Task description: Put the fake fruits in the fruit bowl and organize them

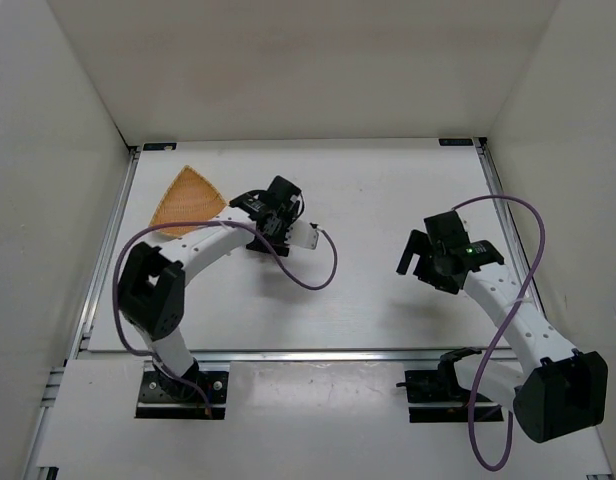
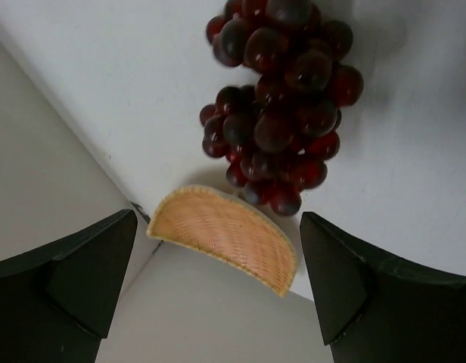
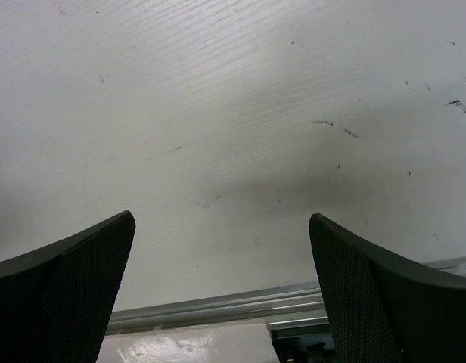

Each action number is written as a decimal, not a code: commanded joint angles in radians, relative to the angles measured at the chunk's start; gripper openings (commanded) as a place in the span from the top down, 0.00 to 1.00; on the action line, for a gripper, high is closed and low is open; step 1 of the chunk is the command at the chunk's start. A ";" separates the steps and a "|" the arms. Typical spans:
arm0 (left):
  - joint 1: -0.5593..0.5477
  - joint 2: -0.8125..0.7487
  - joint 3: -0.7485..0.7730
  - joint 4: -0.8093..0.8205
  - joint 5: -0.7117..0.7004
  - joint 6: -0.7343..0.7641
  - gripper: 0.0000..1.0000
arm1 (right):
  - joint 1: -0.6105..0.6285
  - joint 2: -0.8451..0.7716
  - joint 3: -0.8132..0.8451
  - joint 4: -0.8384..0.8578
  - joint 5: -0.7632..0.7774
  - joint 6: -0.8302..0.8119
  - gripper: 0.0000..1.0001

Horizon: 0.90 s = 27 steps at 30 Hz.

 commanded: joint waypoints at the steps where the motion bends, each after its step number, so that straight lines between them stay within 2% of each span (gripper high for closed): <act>1: -0.006 0.045 0.069 -0.005 0.045 0.131 0.00 | 0.007 -0.002 0.033 0.015 0.022 -0.029 0.00; 2: -0.006 0.071 0.087 -0.005 0.045 0.131 0.00 | 0.007 -0.002 0.024 0.015 0.022 -0.029 0.00; 7: 0.014 0.275 0.329 -0.314 0.127 0.017 0.00 | 0.007 -0.011 0.024 0.015 0.032 -0.049 0.00; 13: 0.014 0.370 0.308 -0.312 0.127 -0.007 0.00 | 0.007 0.009 0.015 0.015 0.031 -0.049 0.00; 17: 0.045 0.437 0.343 -0.394 0.127 -0.060 0.03 | 0.007 0.029 0.024 0.015 0.031 -0.049 0.00; 20: 0.054 0.462 0.354 -0.407 0.138 -0.086 0.15 | 0.007 0.038 0.033 0.024 0.040 -0.049 0.00; 21: 0.063 0.462 0.365 -0.407 0.138 -0.111 0.33 | 0.007 0.038 0.033 0.024 0.040 -0.049 0.00; 24: 0.074 0.484 0.418 -0.405 0.170 -0.161 0.44 | 0.007 0.047 0.033 0.024 0.040 -0.049 0.00; 25: 0.074 0.494 0.434 -0.405 0.170 -0.174 0.51 | 0.007 0.047 0.033 0.024 0.040 -0.049 0.00; 27: 0.083 0.494 0.475 -0.417 0.179 -0.207 0.56 | 0.007 0.047 0.033 0.024 0.040 -0.049 0.00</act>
